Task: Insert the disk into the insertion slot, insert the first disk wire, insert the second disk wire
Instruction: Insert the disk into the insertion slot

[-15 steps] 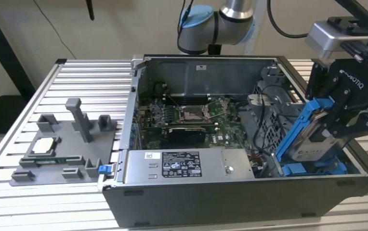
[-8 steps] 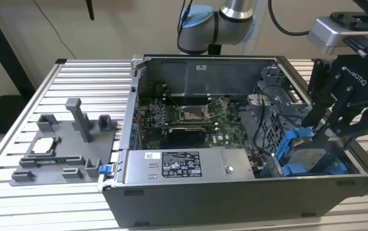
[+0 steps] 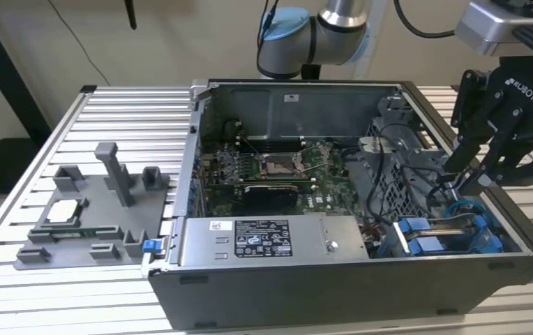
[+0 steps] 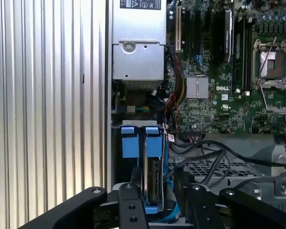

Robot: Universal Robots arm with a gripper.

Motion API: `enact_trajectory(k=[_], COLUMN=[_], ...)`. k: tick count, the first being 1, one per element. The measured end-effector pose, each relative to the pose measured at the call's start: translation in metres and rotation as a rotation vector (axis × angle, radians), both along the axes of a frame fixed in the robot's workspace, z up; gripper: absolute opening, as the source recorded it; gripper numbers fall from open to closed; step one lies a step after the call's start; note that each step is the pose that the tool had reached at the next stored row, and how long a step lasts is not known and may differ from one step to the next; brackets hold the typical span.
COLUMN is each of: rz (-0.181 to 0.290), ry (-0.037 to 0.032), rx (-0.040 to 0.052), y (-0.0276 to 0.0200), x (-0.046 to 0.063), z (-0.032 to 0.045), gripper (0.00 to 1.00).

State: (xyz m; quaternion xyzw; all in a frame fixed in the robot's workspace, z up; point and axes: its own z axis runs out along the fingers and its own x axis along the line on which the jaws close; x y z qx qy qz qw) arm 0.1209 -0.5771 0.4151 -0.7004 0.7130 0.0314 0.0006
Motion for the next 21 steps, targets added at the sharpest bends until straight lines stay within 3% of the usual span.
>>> enact_trajectory(k=[8,13,21], rz=[0.000,0.000,0.000], ry=[-0.0023,-0.0239,-0.0370], rx=[0.0033,0.0094,0.0105], y=[0.0003,0.0025,0.0162], x=[0.000,0.000,-0.001], z=[-0.0007,-0.0045,-0.0088], gripper=[1.00,1.00,1.00])
